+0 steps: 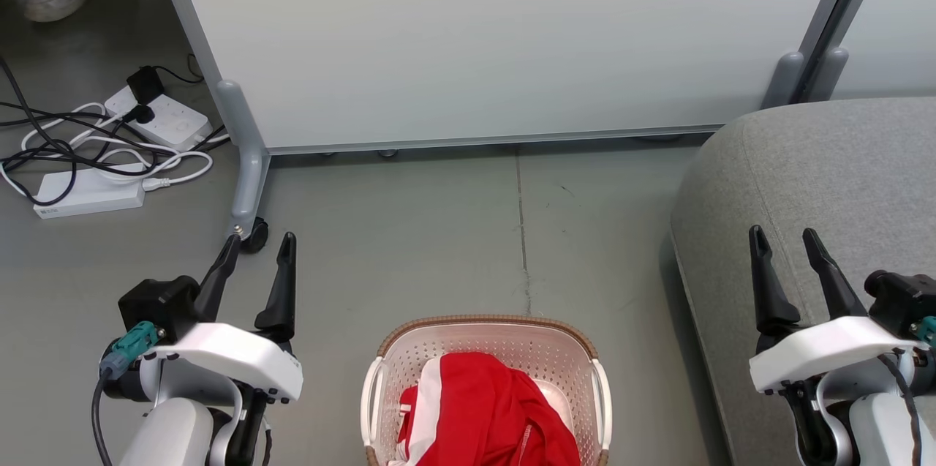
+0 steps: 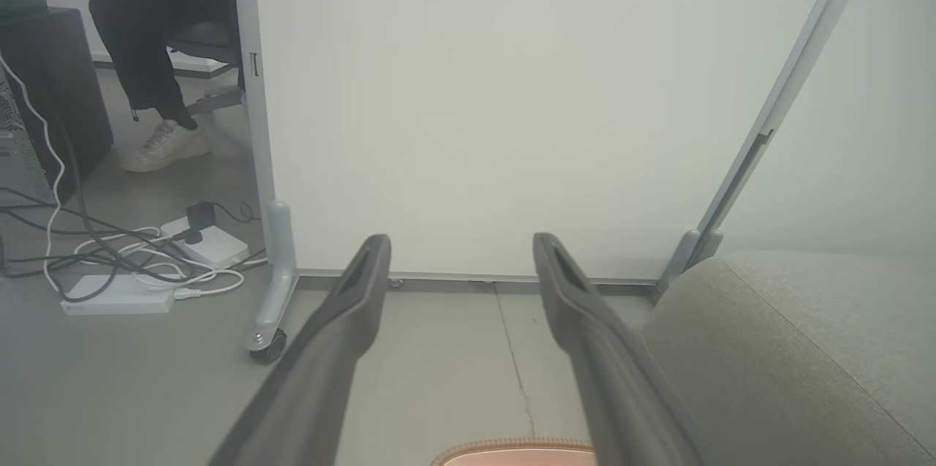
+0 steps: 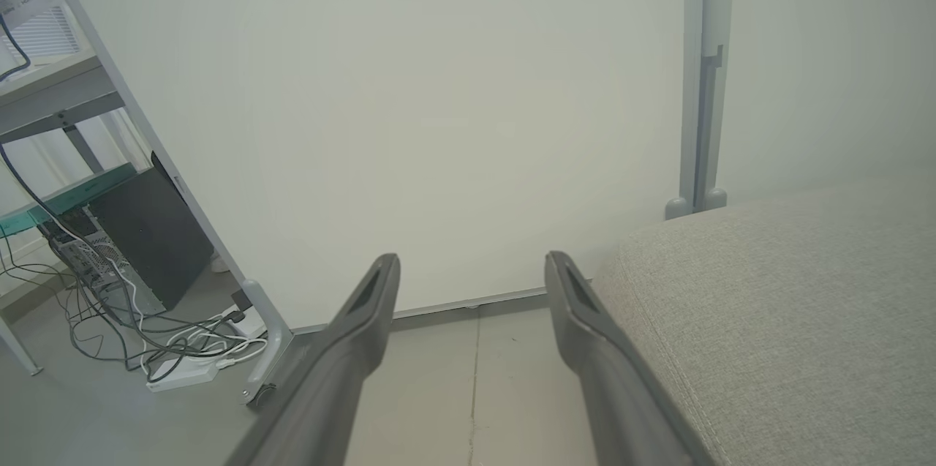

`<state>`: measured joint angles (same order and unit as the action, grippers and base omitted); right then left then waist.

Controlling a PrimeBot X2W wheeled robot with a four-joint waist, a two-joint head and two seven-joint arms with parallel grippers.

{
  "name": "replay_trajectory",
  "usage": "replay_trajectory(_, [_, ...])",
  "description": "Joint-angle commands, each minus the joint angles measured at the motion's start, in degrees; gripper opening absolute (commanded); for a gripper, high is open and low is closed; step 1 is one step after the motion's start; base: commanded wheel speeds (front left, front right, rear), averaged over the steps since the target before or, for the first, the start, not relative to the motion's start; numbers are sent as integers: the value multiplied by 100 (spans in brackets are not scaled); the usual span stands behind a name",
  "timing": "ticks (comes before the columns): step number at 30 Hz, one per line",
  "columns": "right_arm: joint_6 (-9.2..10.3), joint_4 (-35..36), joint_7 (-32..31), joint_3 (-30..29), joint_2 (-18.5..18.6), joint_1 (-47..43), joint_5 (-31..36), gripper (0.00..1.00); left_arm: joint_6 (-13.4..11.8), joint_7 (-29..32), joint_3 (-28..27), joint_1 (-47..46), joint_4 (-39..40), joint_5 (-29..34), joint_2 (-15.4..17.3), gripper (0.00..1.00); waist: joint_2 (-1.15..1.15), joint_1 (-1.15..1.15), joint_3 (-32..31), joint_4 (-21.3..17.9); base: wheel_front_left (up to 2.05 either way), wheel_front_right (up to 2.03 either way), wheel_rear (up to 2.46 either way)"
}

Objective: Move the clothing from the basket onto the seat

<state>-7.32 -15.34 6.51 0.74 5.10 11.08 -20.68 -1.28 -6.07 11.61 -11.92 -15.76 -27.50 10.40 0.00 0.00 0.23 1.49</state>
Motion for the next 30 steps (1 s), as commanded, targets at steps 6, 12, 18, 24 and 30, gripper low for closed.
replay_trajectory(6, [-24, 103, -10, 6, -4, -80, 291, 100, -156, 10, -3, 64, 113, 265, 50, 100, 0, 0, -6, 12, 0, 0, 0])
replay_trajectory(12, [-24, 111, -11, -2, -23, -180, 495, 100, -251, 22, -6, 147, 165, 406, 53, 100, 0, 0, -13, 20, 0, 0, 0])
replay_trajectory(18, [-25, 134, 7, -7, -36, -217, 673, 100, -308, -26, -45, 218, 227, 469, 28, 100, 0, 0, -19, 33, 0, 0, 0])
replay_trajectory(24, [-26, 179, 48, -29, -40, -282, 842, 100, -394, -67, -21, 330, 279, 632, 48, 100, 0, 0, -21, 46, 0, 0, 0])
replay_trajectory(30, [-27, 233, 66, -19, -43, -317, 1005, 100, -447, -70, 29, 413, 322, 772, 50, 100, 0, 0, -14, 62, 0, 0, 0])
